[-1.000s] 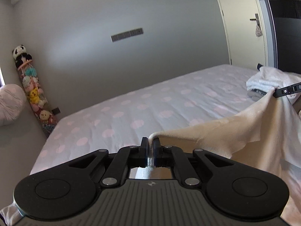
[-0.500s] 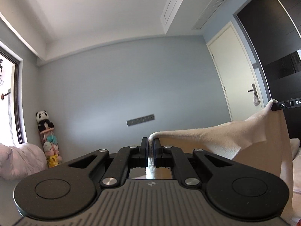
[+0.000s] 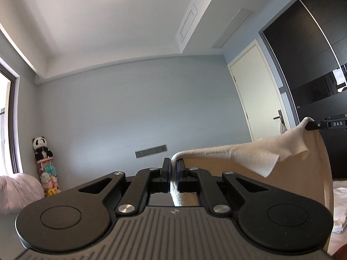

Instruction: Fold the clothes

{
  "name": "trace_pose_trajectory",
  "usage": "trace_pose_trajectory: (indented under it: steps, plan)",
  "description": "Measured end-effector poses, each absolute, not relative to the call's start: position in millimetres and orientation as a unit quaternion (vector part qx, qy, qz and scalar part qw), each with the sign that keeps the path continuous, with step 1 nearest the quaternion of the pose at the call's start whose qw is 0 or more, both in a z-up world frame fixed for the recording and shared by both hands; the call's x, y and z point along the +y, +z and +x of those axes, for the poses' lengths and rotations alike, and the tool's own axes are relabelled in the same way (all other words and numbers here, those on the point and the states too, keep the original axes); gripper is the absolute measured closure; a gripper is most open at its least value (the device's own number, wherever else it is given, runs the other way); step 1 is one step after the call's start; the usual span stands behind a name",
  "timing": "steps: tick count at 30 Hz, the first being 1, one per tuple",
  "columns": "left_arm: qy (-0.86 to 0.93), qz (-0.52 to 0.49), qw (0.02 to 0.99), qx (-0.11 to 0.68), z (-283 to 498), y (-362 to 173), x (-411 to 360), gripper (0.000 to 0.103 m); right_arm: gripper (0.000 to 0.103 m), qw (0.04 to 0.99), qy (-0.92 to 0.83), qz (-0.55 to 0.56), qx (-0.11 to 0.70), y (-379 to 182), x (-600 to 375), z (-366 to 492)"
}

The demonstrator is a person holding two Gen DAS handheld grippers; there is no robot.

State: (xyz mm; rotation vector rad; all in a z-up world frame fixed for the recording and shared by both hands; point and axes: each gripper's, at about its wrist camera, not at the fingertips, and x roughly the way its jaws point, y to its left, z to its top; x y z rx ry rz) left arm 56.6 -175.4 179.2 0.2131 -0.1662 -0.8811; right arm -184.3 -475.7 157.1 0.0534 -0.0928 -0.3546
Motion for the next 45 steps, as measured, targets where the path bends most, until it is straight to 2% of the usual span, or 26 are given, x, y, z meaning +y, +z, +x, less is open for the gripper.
trace_pose_trajectory:
  steps: [7, 13, 24, 29, 36, 38, 41, 43, 45]
  plan:
    - [-0.42, 0.137, 0.897, 0.025, 128, 122, -241, 0.1, 0.096, 0.98, -0.186, 0.062, 0.036, 99, -518, -109]
    - [-0.409, 0.195, 0.885, 0.102, 203, 45, -298, 0.1, 0.096, 0.968, -0.208, 0.091, 0.109, 34, -563, -29]
    - [-0.39, 0.246, 0.864, 0.203, 323, -76, -392, 0.1, 0.096, 0.932, -0.246, 0.122, 0.239, -99, -661, 121]
    - [-0.382, 0.288, 0.844, 0.241, 353, -141, -419, 0.1, 0.096, 0.919, -0.24, 0.111, 0.291, -152, -691, 162]
    - [-0.379, 0.3, 0.83, 0.278, 373, -195, -439, 0.099, 0.095, 0.899, -0.235, 0.122, 0.347, -208, -710, 194]
    - [-0.378, 0.297, 0.829, 0.287, 377, -203, -441, 0.098, 0.093, 0.897, -0.233, 0.128, 0.354, -217, -714, 196]
    - [-0.382, 0.295, 0.825, 0.293, 381, -209, -441, 0.095, 0.083, 0.896, -0.233, 0.129, 0.357, -218, -716, 196]
    - [-0.385, 0.281, 0.831, 0.288, 380, -205, -435, 0.091, 0.065, 0.896, -0.235, 0.118, 0.357, -212, -714, 194]
    - [-0.385, 0.259, 0.839, 0.283, 377, -195, -427, 0.087, 0.062, 0.901, -0.237, 0.104, 0.348, -202, -708, 187]
